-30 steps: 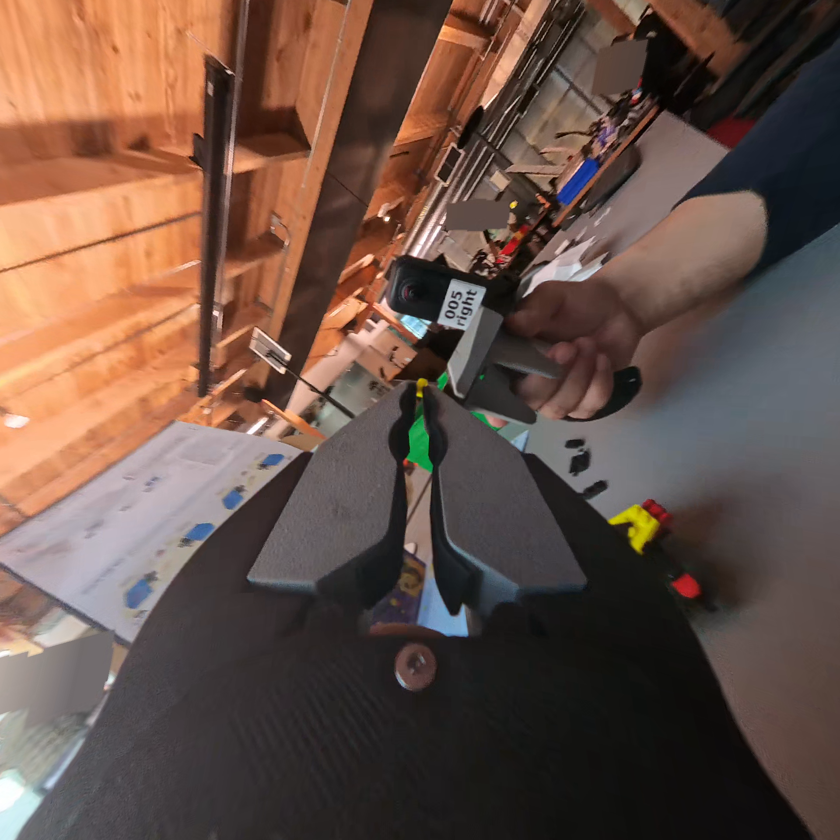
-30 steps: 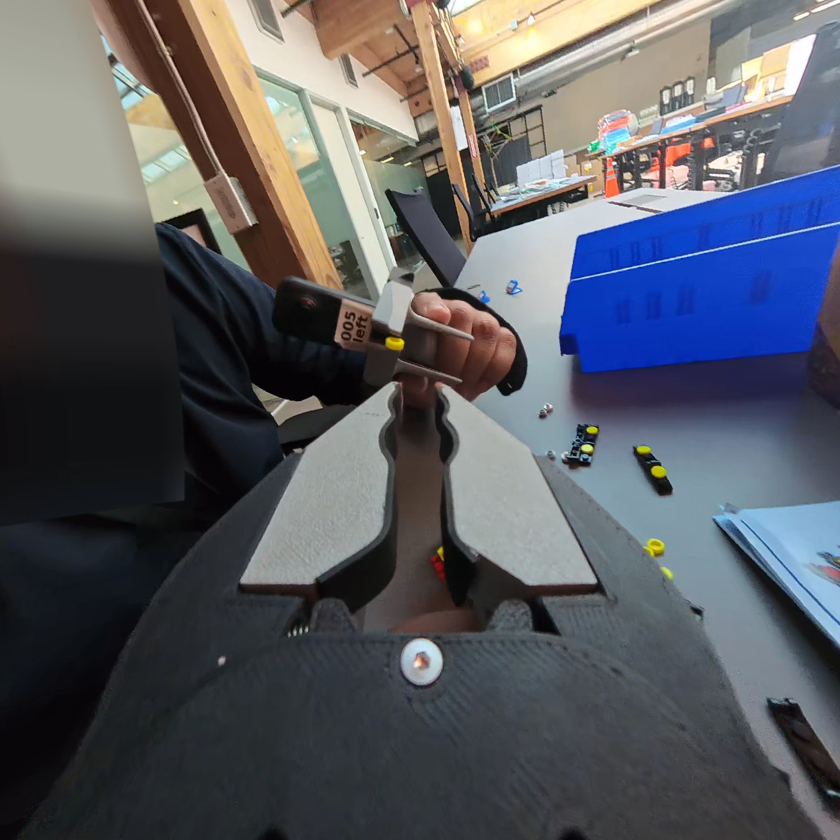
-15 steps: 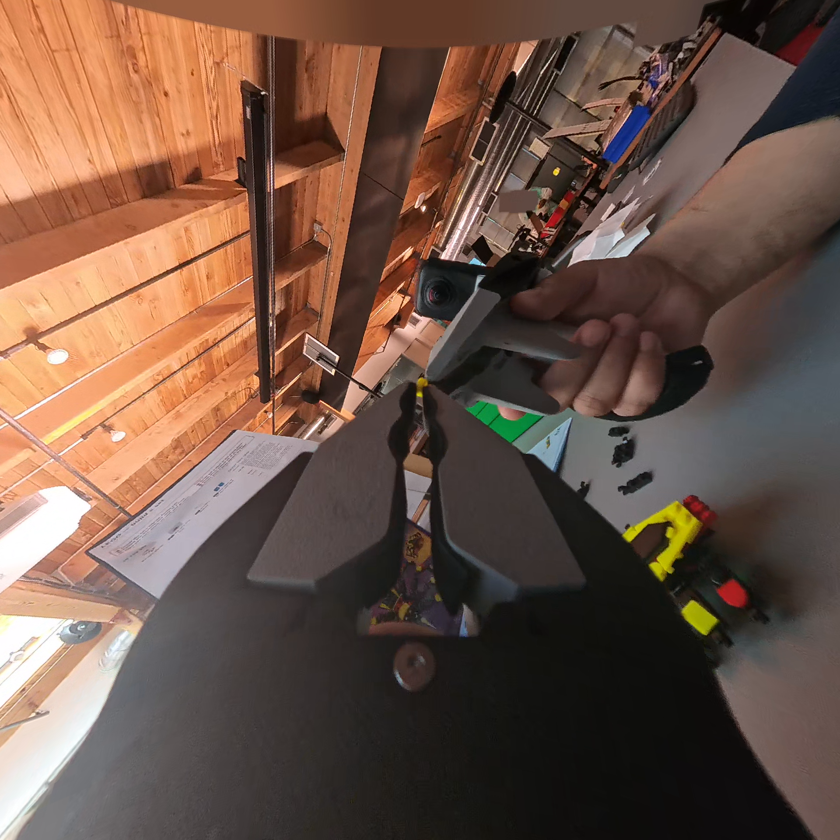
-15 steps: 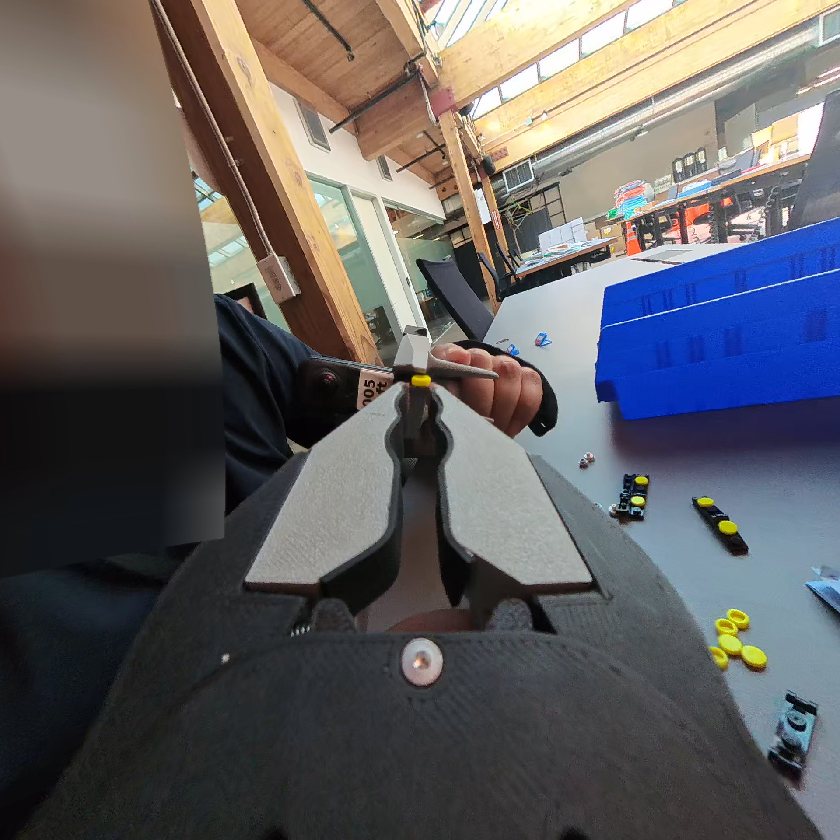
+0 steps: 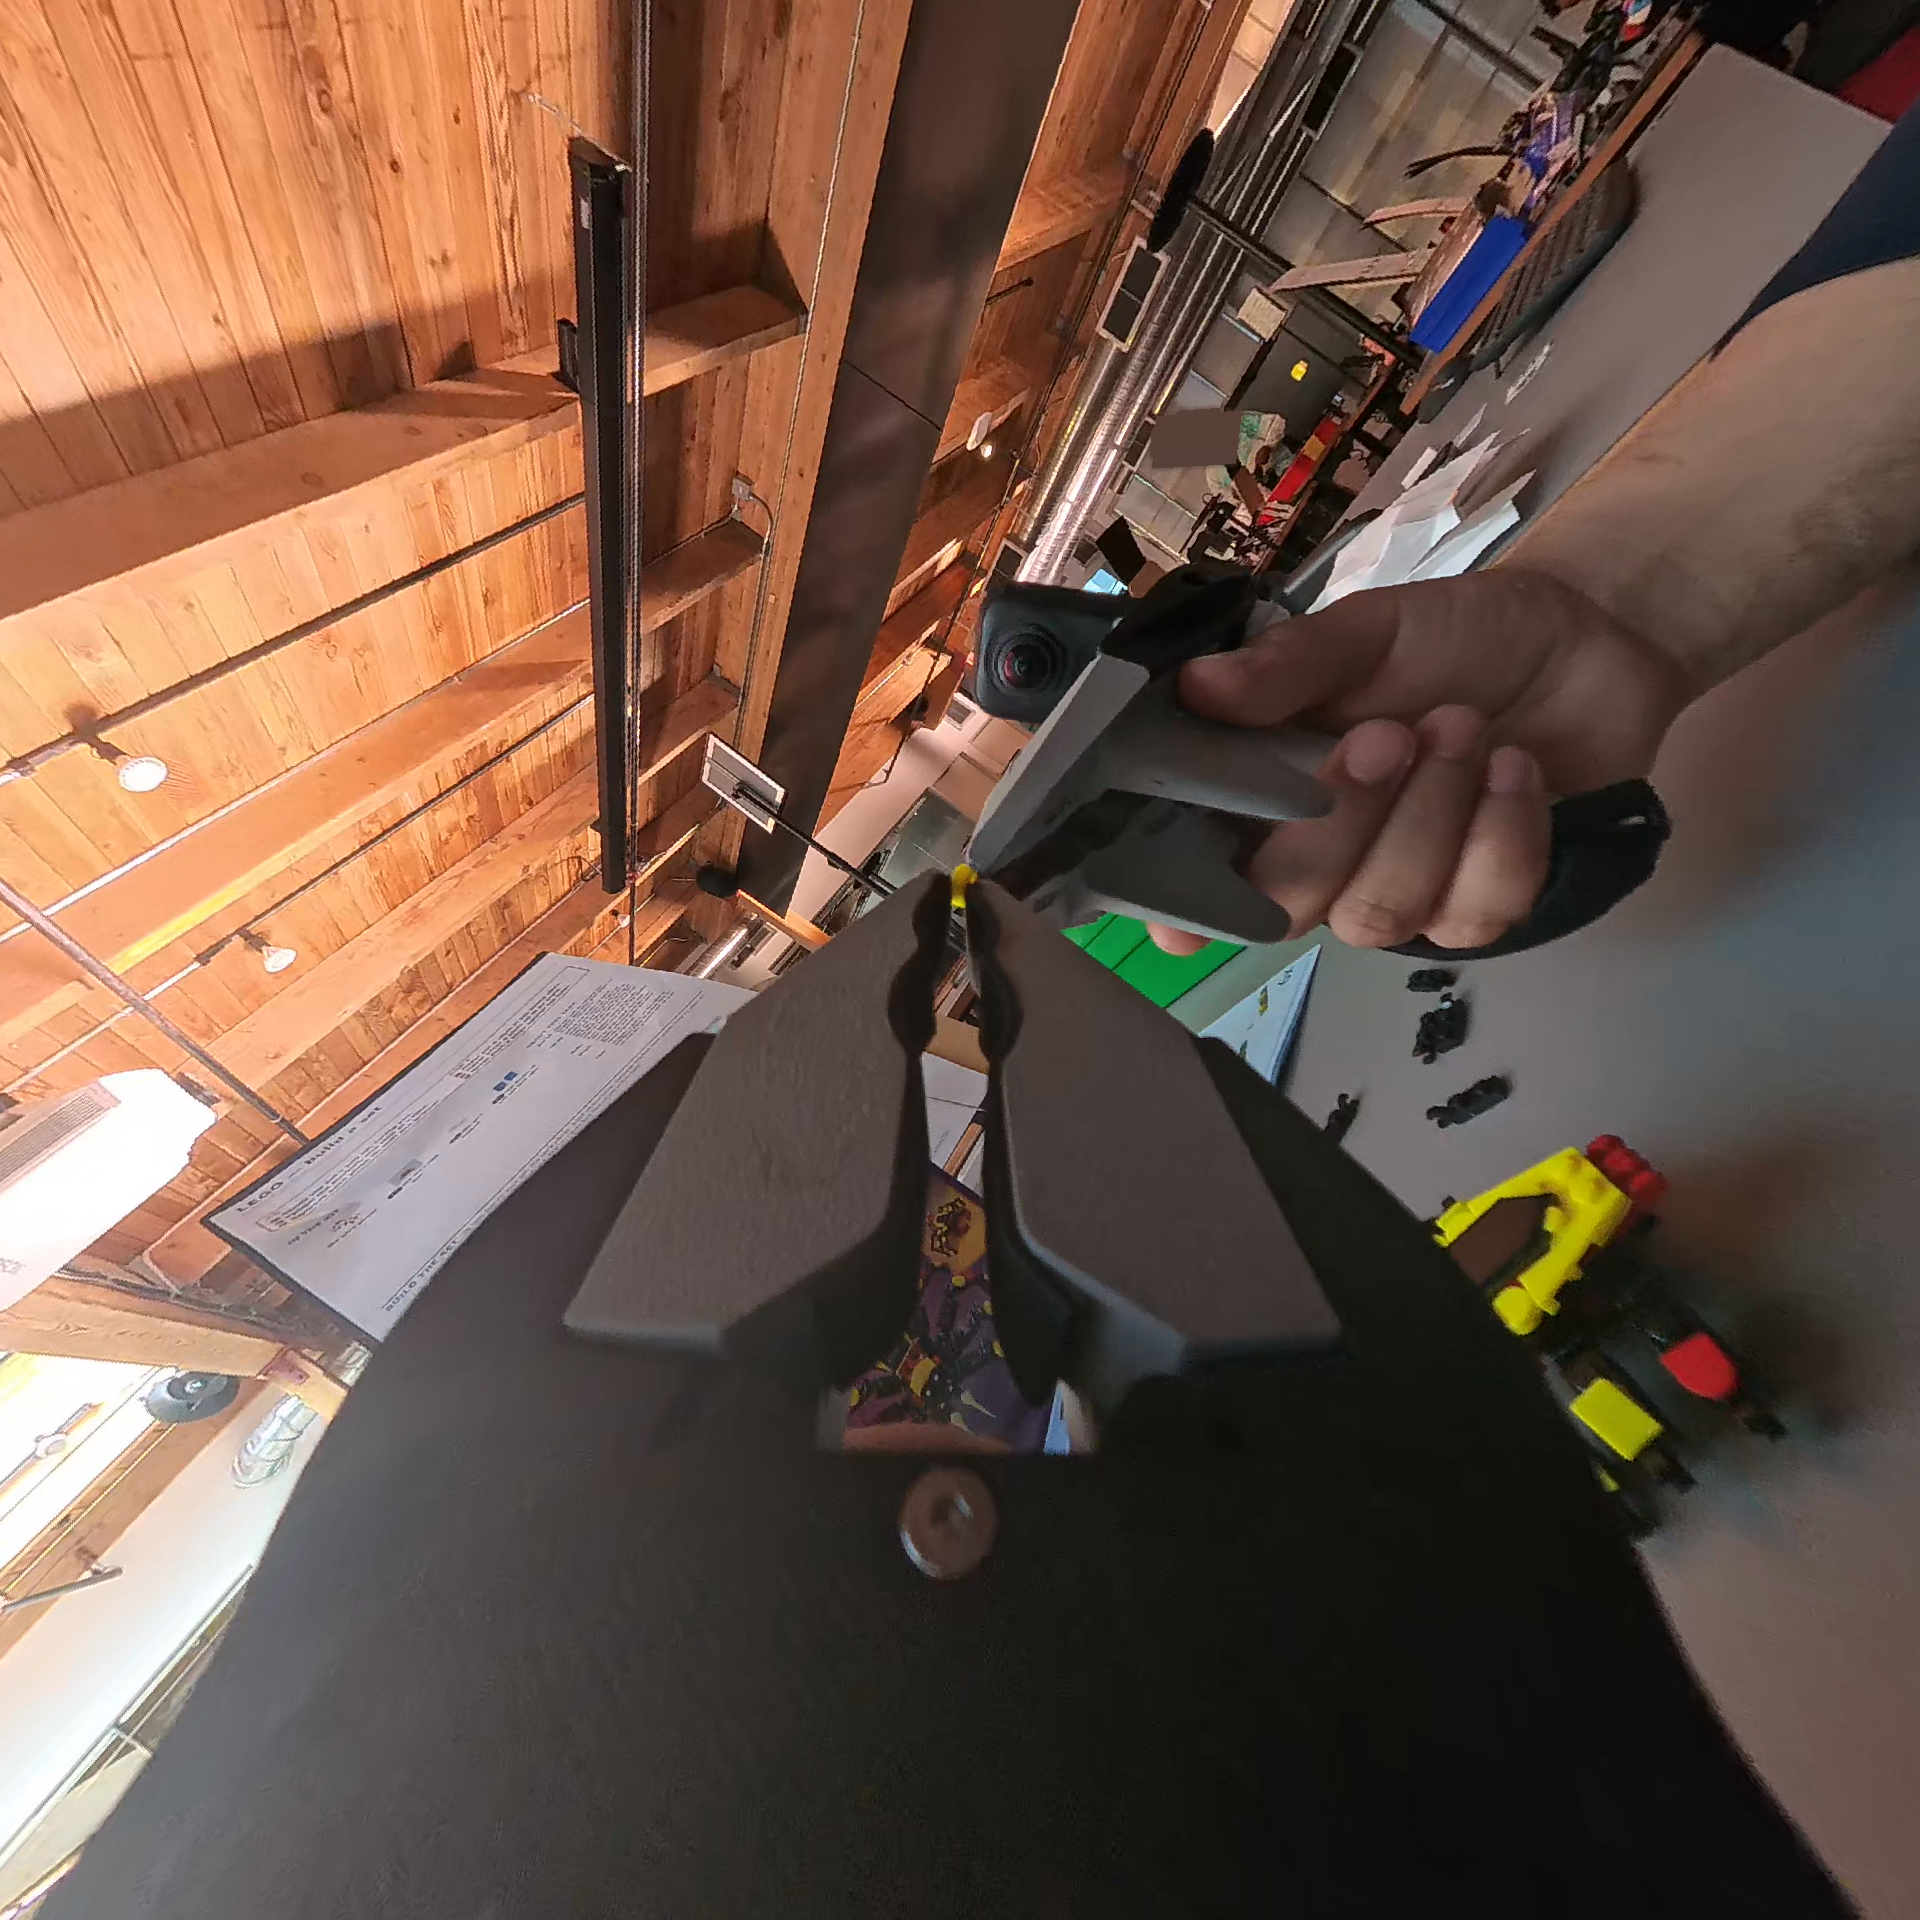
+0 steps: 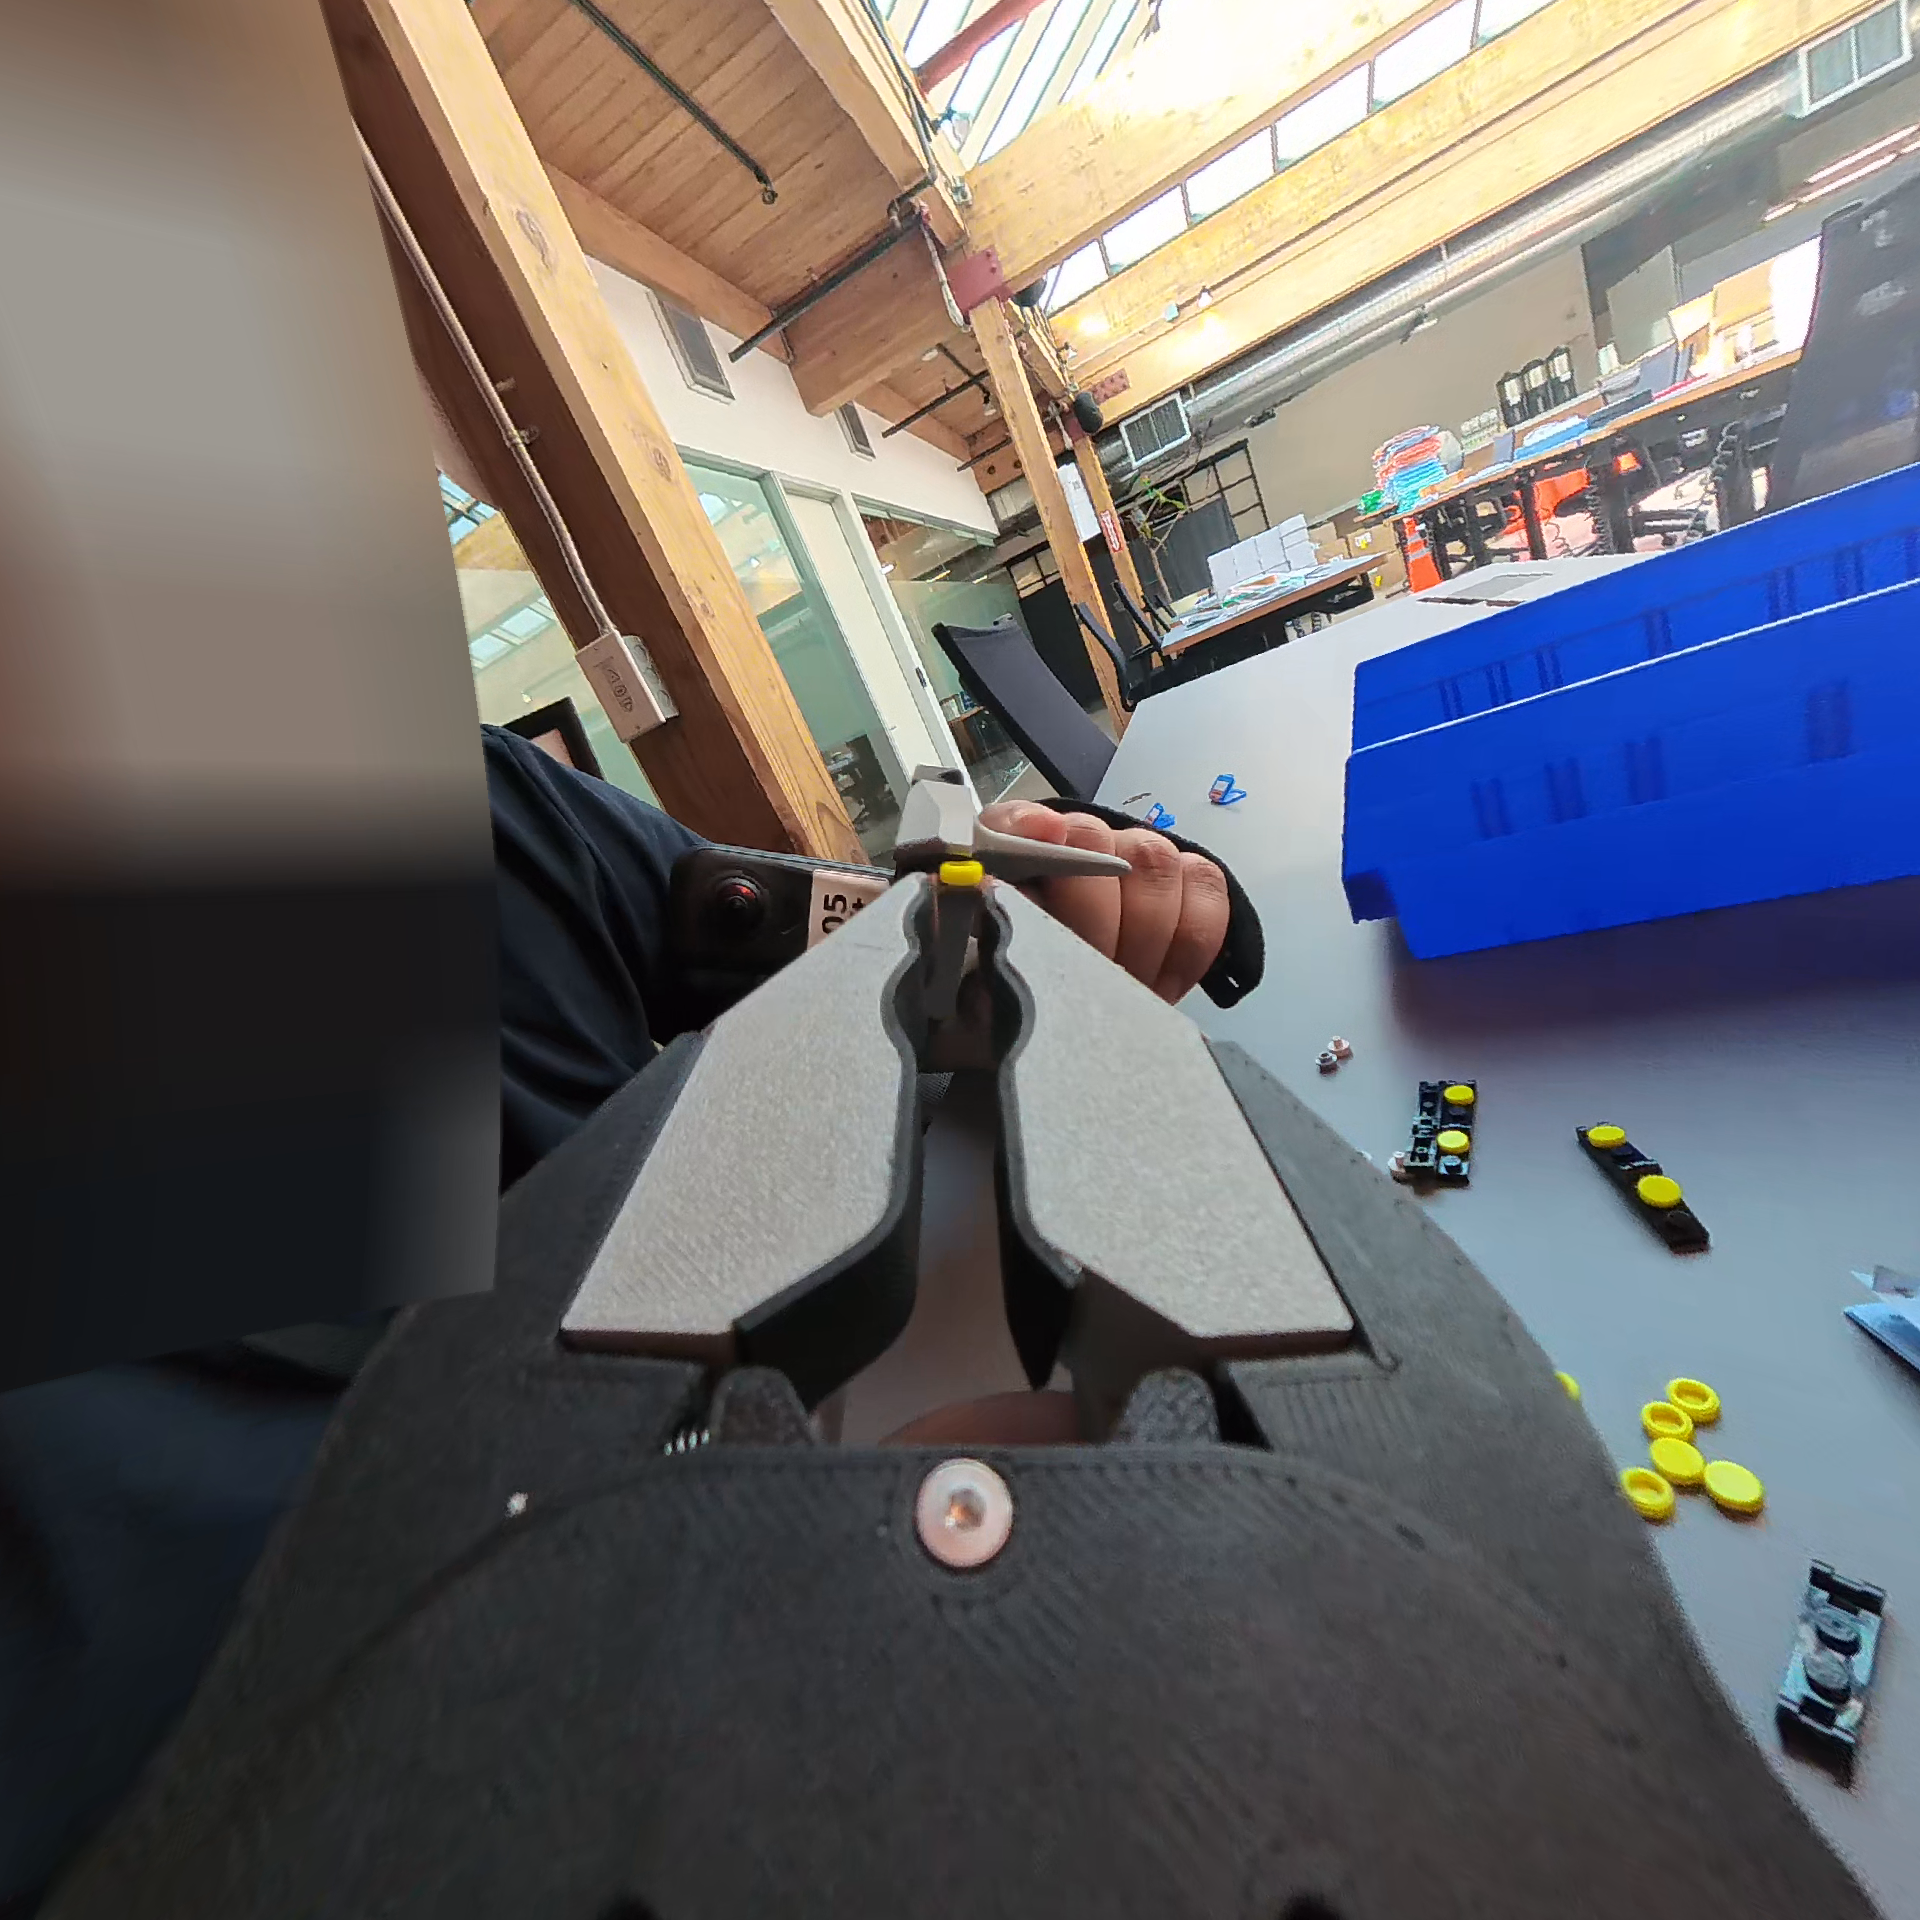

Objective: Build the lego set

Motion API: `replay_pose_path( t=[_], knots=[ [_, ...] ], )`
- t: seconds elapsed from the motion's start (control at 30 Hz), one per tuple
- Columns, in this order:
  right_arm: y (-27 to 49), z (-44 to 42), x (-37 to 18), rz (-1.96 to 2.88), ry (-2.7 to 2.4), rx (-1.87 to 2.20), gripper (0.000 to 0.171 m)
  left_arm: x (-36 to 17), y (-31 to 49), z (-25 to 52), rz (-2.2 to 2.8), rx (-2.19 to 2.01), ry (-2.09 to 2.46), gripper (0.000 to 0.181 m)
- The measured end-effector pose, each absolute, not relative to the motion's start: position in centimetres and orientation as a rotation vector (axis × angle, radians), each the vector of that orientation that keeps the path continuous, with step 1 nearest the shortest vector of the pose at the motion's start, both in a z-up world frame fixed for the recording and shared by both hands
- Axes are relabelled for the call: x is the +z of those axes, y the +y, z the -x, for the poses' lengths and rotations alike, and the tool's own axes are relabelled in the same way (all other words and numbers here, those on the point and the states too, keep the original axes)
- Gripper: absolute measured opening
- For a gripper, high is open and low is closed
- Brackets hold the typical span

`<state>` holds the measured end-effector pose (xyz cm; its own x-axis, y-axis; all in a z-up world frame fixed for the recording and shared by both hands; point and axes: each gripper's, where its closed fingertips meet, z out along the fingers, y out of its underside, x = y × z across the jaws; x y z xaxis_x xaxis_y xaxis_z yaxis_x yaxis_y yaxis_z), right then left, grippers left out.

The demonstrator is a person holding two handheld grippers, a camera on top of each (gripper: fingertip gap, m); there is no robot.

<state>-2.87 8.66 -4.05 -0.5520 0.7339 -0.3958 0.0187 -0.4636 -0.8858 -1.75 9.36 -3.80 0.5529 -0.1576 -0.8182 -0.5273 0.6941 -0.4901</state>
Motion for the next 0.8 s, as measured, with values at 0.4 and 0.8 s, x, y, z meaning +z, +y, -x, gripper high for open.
replay_pose_path(
  t=[0.4,0.8],
  knots=[
    [9.2,3.1,-4.3,1.159,-1.241,2.075,0.003,-4.1,9.8,2.0,0.813,0.305,1.004,0.0],
    [11.9,3.2,-7.8,1.28,-1.429,1.672,0.0,-7.9,12.1,2.4,0.966,0.349,1.1,0.0]
  ],
)
